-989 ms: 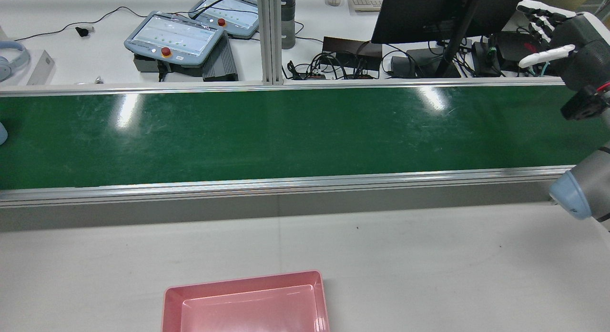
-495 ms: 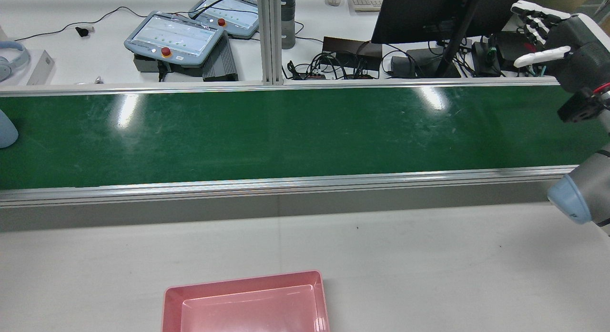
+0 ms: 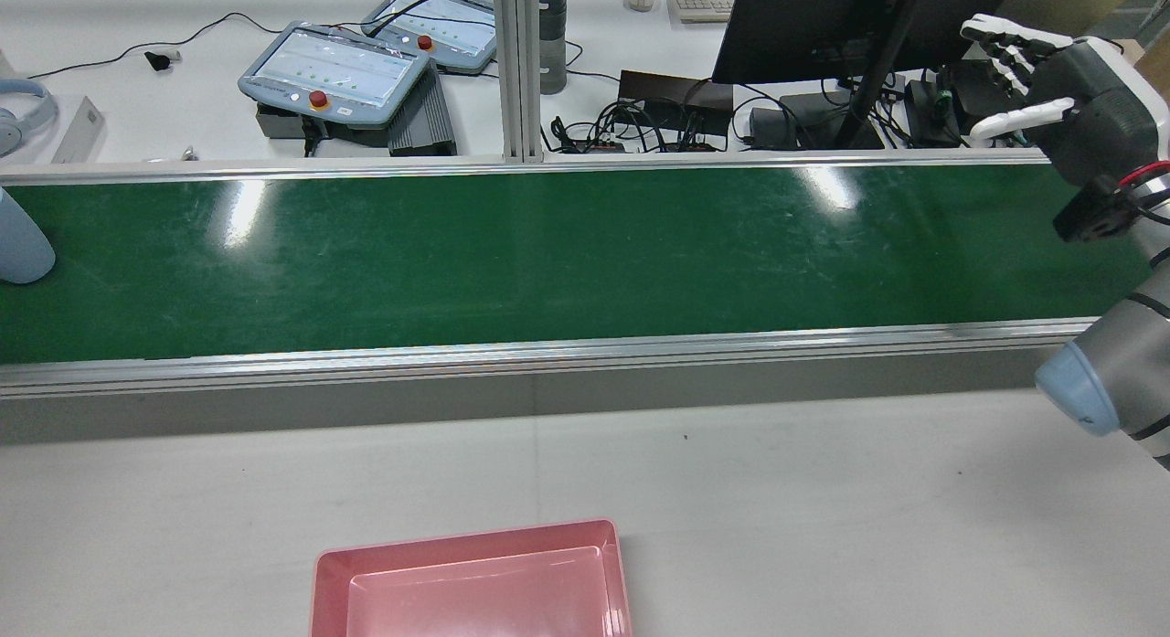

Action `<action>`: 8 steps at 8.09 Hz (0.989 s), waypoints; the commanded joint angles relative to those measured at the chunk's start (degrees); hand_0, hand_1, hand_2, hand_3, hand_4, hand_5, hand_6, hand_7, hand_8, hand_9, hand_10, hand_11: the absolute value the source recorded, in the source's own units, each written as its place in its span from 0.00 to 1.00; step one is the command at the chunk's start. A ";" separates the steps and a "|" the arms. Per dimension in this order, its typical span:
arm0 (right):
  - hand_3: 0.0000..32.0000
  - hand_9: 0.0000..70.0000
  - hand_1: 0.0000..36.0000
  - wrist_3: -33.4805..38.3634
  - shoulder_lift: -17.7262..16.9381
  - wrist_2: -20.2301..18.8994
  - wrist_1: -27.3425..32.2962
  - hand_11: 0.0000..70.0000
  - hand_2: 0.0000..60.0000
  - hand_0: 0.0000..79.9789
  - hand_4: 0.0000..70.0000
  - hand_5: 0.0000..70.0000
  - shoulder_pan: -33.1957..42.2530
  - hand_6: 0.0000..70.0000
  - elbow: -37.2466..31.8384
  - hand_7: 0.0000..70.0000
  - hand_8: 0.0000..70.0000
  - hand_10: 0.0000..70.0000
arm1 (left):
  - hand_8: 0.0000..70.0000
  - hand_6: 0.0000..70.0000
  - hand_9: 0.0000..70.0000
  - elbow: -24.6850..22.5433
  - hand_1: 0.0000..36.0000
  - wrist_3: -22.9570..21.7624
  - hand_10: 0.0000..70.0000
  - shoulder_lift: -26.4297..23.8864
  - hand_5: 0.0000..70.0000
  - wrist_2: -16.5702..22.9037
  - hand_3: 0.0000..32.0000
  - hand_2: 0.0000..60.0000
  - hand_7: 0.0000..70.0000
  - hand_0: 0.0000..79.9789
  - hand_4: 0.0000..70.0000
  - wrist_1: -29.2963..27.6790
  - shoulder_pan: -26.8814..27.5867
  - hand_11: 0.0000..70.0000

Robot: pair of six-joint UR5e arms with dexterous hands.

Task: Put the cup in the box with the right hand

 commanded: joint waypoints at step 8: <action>0.00 0.13 0.24 0.90 -0.21 0.11 -11.17 0.01 0.00 0.75 0.33 0.07 -3.23 0.09 5.31 0.35 0.04 0.00 | 0.00 0.00 0.00 -0.08 0.00 0.00 0.00 -0.01 0.00 0.00 0.00 0.00 0.00 0.00 0.00 0.01 0.00 0.00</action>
